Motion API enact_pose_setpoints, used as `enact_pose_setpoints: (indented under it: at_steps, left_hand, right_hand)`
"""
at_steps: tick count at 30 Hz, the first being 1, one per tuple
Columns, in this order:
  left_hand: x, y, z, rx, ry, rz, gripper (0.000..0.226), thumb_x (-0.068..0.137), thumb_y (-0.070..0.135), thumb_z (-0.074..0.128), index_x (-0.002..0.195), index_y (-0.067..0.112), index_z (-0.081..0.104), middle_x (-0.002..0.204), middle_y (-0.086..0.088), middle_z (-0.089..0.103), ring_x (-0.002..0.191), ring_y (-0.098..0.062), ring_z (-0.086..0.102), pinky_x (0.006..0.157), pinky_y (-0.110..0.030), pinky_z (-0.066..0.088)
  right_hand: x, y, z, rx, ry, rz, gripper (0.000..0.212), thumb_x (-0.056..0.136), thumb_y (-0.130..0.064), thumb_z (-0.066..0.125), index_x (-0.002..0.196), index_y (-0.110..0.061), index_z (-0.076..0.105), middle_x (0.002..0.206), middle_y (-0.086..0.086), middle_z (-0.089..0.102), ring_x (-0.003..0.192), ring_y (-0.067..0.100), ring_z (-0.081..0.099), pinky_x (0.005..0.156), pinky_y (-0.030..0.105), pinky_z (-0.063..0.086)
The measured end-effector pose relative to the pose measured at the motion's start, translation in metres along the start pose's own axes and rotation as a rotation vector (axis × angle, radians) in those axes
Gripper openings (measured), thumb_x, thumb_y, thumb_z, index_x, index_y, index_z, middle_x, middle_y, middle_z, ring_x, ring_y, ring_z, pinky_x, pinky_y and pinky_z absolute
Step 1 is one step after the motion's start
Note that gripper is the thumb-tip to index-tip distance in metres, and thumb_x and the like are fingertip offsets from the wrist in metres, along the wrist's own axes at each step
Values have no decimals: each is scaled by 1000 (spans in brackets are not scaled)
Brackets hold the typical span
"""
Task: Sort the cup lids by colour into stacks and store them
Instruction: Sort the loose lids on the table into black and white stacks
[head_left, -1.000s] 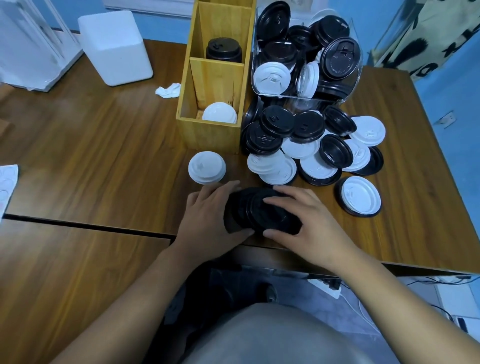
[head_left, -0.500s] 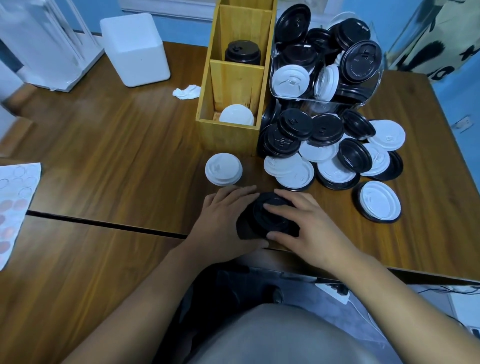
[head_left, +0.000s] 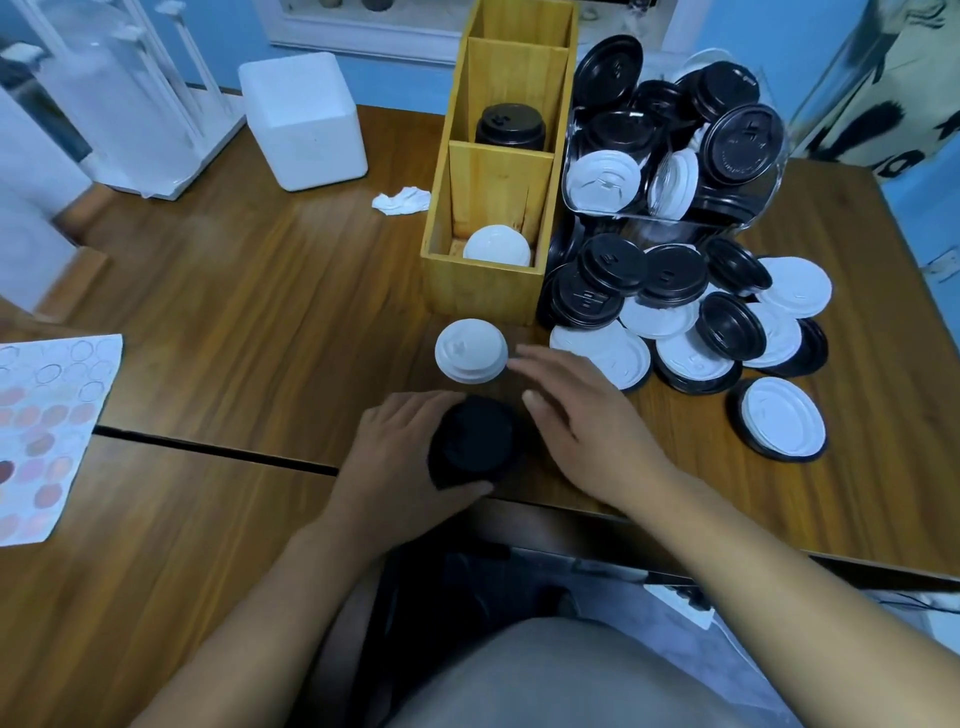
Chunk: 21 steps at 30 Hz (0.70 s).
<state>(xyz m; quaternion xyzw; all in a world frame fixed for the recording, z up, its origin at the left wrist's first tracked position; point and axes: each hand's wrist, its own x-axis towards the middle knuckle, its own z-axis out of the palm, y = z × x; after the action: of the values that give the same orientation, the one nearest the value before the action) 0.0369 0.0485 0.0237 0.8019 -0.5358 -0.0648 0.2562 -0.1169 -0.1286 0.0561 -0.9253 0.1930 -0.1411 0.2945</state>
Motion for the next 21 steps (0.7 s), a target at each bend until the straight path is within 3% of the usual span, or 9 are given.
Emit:
enact_pose_setpoints:
  at_steps: [5,10,16,21]
  left_hand:
    - [-7,-37,-26,-27,78,-197,87,63,48,90,138,29,51,123,23,49,125,-15,46,104,-39,38]
    - [4,-40,-20,-6,102,-248,86,68,51,86,142,28,47,129,18,51,129,-15,40,100,-34,31]
    - [20,-25,-5,21,67,-173,85,75,62,77,146,28,43,140,12,52,132,-17,39,102,-38,31]
    - [31,-16,2,31,39,-124,93,75,60,78,151,26,37,152,9,43,138,-19,36,107,-45,33]
  right_hand:
    - [45,-6,24,-233,-184,-89,45,107,-18,40,152,-15,43,161,0,38,150,18,28,121,35,28]
    - [16,10,31,-475,-123,-173,50,95,-14,60,143,-4,53,147,13,54,141,33,45,117,47,37]
    - [-51,27,14,-310,11,-123,46,98,-19,61,143,-9,55,148,6,53,144,25,41,122,45,29]
    - [-44,46,-18,-182,268,122,36,101,-31,59,131,-12,63,134,3,62,128,23,52,112,30,36]
